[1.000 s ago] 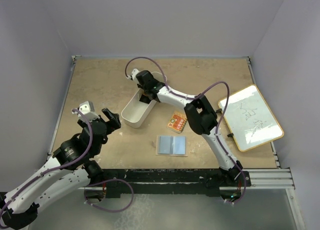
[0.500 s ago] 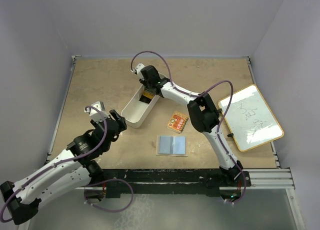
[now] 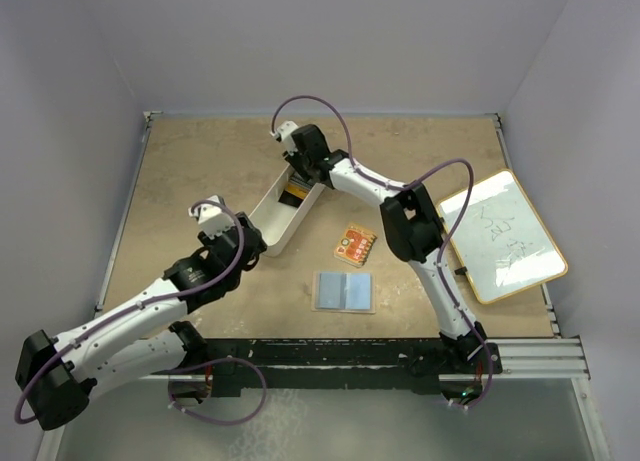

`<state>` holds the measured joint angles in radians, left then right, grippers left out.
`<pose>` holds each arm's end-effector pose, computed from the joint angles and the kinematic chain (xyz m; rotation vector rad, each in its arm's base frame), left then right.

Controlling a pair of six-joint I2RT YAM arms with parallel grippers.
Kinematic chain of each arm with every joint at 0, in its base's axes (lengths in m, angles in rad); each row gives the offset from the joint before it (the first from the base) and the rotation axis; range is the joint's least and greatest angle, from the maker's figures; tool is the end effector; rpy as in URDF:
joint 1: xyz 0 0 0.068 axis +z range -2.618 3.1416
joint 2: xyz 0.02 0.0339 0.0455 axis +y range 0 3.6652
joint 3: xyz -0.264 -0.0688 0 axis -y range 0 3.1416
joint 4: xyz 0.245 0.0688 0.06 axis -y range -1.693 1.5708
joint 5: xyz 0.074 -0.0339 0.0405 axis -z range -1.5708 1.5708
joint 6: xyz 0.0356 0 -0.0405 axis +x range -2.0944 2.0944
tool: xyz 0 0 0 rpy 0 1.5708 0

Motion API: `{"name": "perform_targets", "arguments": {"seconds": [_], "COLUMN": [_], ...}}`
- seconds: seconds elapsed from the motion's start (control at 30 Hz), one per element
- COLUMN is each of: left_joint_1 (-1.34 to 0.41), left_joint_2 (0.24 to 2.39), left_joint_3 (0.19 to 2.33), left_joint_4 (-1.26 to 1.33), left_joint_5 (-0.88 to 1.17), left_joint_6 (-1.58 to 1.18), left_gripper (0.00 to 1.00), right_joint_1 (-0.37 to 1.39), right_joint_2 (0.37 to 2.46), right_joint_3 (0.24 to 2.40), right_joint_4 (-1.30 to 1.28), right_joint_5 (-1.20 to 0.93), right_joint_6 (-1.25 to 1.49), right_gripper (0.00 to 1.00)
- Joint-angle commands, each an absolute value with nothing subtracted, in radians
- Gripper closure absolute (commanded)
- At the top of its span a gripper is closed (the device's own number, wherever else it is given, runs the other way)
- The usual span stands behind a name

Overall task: Put the credit cards into the card holder
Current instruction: Pick up the credit card from the storage box.

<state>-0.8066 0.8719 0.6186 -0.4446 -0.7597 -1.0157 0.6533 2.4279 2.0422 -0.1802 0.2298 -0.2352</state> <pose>0.1415 -0.1121 0.2482 -0.5878 1.9795 -0.2516 0.4503 0.3345 0.1915 -0.7882 1.9681 0.0024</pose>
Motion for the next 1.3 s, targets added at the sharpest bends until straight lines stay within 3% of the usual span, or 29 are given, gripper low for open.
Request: {"name": "perform_targets", "arguments": {"seconds": [0.0,0.23,0.43,0.8,0.97,1.13,1.27], "left_joint_1": [-0.782,-0.760,-0.758,-0.755,-0.755,-0.756,-0.755], "left_joint_2": [0.900,0.926,0.917,0.921,0.927,0.934,0.945], "left_joint_3": [0.614,0.610,0.598,0.576,0.567,0.555,0.548], "left_joint_4": [-0.369,-0.364,-0.365,-0.355,-0.352,-0.347,-0.334], "left_joint_5": [-0.747,-0.726,-0.715,-0.689,-0.688,-0.689,-0.686], "left_joint_6": [-1.040,-1.037,-1.038,-1.043,-1.041,-1.040,-1.036], "left_gripper": [0.40,0.40,0.39,0.40,0.40,0.40,0.40], "right_joint_1": [0.635,0.634,0.635,0.635,0.635,0.635,0.634], "right_joint_2": [2.408,2.372,2.324,2.274,2.270,2.255,2.249], "right_joint_3": [2.023,1.996,1.968,1.930,1.931,1.933,1.931], "right_joint_4": [-0.225,-0.214,-0.201,-0.193,-0.204,-0.222,-0.228], "right_joint_5": [0.132,0.077,0.049,0.022,0.003,-0.007,-0.025], "right_joint_6": [-0.196,-0.169,-0.143,-0.103,-0.092,-0.075,-0.072], "right_gripper": [0.65,0.81,0.88,0.84,0.89,0.79,0.88]}}
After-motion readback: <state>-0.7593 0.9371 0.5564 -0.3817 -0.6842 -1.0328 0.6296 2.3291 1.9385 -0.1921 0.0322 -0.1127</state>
